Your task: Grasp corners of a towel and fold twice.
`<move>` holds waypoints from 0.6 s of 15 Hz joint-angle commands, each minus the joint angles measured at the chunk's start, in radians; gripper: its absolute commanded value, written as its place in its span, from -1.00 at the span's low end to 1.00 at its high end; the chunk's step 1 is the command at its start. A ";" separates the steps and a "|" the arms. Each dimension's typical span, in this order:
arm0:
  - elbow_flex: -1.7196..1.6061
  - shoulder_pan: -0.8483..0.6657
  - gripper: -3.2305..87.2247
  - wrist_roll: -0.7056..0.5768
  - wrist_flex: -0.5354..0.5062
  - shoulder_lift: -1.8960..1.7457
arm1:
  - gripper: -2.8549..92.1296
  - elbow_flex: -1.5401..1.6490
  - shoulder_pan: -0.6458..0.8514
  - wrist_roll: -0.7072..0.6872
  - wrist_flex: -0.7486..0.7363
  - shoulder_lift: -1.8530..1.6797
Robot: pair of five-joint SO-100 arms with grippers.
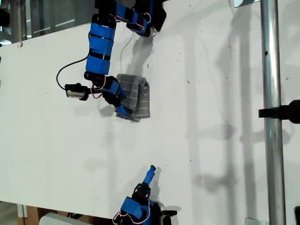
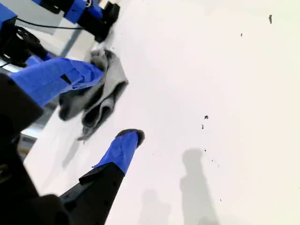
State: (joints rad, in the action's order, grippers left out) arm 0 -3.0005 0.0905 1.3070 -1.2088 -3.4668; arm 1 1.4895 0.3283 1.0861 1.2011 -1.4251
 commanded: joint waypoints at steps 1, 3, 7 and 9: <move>0.023 0.003 -0.39 0.012 0.003 -0.006 | -0.61 -0.018 0.055 -0.035 -0.166 -0.207; 0.008 -0.005 -0.39 0.021 0.005 -0.006 | -0.61 0.060 0.126 -0.066 -0.206 -0.376; -0.110 -0.009 -0.37 0.121 0.031 -0.006 | -0.75 0.549 0.127 0.011 -0.029 -0.696; -0.118 -0.003 -0.44 0.097 -0.023 -0.006 | -0.81 0.871 0.086 0.110 -0.028 -0.965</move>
State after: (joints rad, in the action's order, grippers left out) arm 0 -3.1078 0.0920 1.4113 -1.2134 -3.4668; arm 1 2.1921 0.4433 1.1428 1.1658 -2.1921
